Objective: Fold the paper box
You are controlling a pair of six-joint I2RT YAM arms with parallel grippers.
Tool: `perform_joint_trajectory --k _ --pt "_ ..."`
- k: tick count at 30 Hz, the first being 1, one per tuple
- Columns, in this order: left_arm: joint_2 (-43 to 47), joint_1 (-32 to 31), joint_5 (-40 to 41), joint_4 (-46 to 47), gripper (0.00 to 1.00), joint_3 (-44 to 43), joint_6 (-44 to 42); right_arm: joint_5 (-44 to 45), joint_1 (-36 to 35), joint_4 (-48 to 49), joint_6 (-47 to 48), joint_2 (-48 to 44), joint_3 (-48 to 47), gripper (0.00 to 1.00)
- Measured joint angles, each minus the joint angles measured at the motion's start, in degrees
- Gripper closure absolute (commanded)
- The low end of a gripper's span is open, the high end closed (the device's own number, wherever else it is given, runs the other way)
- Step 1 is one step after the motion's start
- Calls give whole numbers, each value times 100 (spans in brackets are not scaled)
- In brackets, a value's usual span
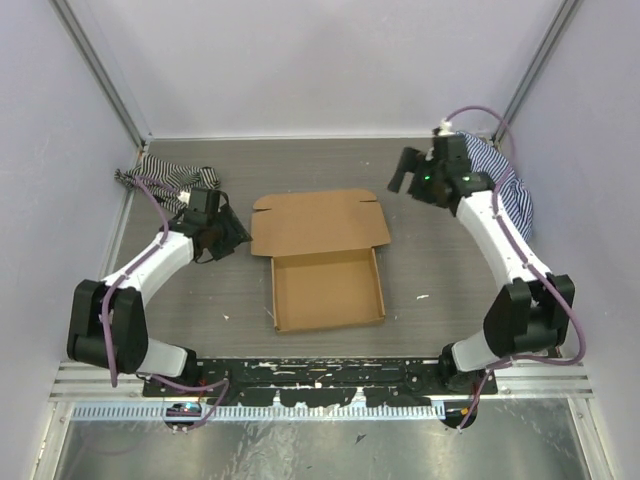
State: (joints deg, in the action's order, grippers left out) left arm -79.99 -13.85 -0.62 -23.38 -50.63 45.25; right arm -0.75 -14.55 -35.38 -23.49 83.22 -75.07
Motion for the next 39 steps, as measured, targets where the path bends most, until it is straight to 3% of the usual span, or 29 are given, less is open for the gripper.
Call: perform_joint_trajectory --k 5,7,12,19,23,35,39 --pt "-330 22 -223 149 35 -2 22 -833 1325 667 85 800 -17 1" --pt "-457 35 -286 214 36 -17 26 -1329 1475 1005 79 1272 205 9" --pt "-872 63 -426 343 37 -140 33 -2190 1318 1410 37 2083 664 17" --pt "-1434 74 -708 603 38 -348 42 -2656 1102 1696 46 2192 756 30" --pt "-1561 74 -881 776 39 -374 83 -2747 962 1746 70 2208 743 41" --pt "-1744 118 -999 841 40 -623 28 -2378 546 1598 94 2404 518 56" --pt "-1740 116 -946 754 41 -719 -72 -2214 540 1569 90 2404 463 57"
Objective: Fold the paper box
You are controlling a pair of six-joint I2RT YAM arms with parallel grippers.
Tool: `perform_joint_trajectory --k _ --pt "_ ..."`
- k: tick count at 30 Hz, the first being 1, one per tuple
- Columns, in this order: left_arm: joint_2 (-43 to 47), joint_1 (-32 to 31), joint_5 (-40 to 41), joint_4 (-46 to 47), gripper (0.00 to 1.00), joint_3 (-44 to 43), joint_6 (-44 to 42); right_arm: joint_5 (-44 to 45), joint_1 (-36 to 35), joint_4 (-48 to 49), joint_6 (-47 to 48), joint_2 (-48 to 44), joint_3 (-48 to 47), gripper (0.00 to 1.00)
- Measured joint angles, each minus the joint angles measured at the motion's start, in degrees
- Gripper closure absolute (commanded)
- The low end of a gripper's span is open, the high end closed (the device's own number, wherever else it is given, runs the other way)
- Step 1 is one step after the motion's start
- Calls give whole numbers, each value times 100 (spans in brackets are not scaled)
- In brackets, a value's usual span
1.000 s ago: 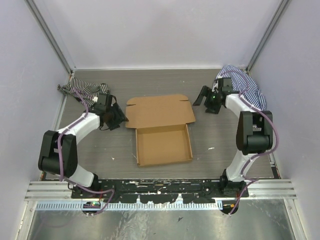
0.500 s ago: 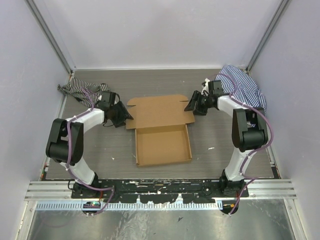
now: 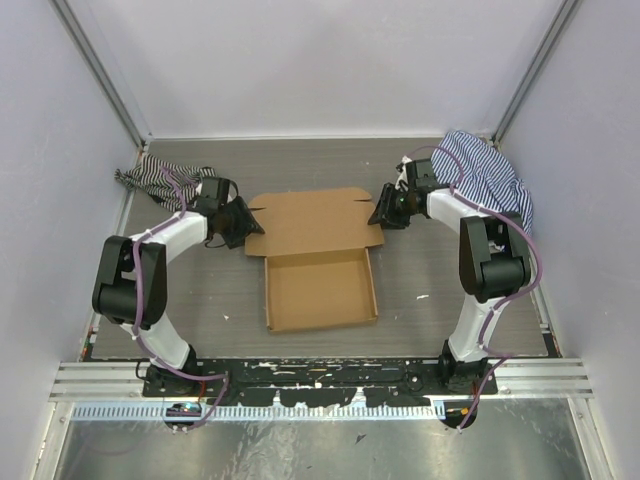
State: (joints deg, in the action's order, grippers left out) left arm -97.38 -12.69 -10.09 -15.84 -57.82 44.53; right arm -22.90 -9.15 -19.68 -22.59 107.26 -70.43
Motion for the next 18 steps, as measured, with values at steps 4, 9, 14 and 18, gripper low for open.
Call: perform_joint_trajectory --k 4,9,14,18 --pt "15 0 33 -122 42 -109 -90 70 -42 -61 2 -22 -9 57" --pt "61 -2 66 -181 42 -195 -151 203 -120 -214 28 -157 -48 56" --pt "149 -24 76 -234 43 -273 -197 341 -214 -330 46 -372 -142 56" --pt "177 -116 50 -243 43 -332 -197 385 -398 -426 68 -448 -363 56"
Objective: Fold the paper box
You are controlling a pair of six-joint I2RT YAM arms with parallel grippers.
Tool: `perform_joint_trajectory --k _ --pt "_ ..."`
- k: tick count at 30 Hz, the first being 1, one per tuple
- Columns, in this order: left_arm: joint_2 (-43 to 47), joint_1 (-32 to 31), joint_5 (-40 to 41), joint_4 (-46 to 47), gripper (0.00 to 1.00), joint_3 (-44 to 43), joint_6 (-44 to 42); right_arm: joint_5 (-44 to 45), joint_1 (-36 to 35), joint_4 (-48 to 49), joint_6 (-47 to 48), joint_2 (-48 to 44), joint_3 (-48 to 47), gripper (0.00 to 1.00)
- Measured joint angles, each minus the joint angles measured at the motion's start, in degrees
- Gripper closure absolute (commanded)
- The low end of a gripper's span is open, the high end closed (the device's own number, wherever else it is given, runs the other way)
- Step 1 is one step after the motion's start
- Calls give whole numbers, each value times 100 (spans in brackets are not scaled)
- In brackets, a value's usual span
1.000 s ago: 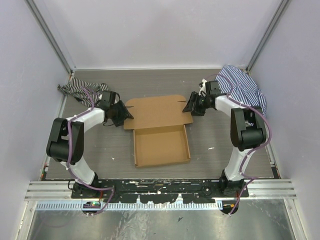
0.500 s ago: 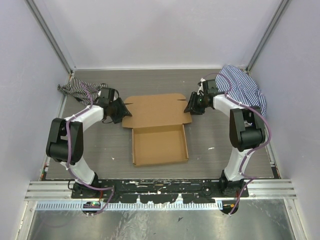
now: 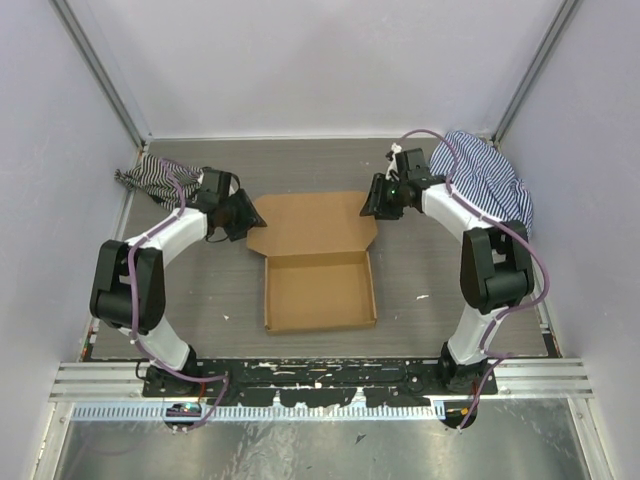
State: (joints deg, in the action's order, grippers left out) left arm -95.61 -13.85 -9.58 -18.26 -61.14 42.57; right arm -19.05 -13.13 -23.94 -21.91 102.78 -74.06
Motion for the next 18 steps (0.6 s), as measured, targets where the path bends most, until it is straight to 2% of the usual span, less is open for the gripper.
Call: perform_joint_trajectory --k 18 --pt "22 -588 31 -173 43 -533 0 142 -584 -179 85 39 -256 53"
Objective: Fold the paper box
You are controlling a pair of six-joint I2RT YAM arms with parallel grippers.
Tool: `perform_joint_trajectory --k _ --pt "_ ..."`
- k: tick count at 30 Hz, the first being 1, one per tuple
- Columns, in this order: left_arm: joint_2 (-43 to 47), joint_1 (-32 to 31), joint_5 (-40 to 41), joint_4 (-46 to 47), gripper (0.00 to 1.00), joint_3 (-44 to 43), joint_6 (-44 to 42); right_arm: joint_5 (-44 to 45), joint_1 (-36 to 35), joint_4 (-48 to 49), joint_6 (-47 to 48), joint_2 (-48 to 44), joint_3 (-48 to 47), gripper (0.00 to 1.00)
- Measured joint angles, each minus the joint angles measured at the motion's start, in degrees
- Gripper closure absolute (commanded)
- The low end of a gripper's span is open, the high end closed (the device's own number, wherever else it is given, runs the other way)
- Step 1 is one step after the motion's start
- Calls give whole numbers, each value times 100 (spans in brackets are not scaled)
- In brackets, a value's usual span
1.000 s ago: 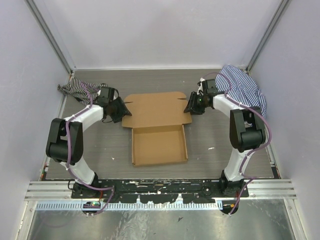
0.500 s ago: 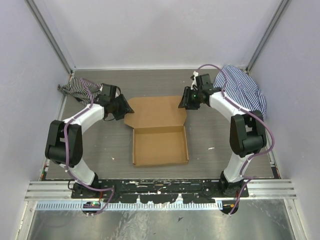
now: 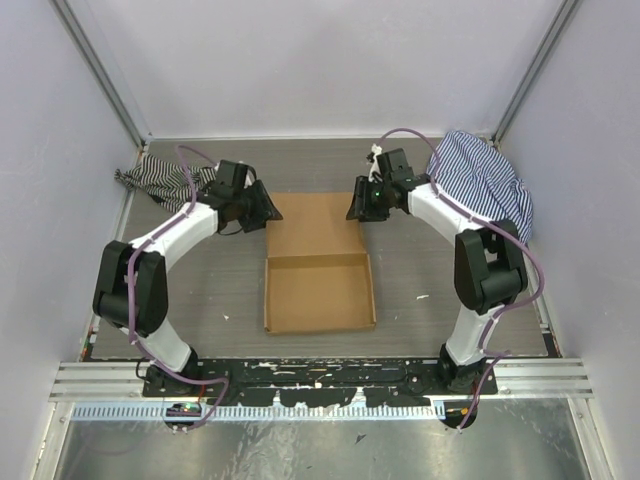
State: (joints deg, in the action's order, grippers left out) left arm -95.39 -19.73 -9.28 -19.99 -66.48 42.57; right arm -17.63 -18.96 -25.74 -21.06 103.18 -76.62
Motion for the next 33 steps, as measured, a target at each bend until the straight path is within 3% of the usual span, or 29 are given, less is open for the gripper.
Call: perform_joint_trajectory --k 33 --pt "-457 -695 573 -350 44 -393 -168 896 -590 -149 208 413 -214 57"
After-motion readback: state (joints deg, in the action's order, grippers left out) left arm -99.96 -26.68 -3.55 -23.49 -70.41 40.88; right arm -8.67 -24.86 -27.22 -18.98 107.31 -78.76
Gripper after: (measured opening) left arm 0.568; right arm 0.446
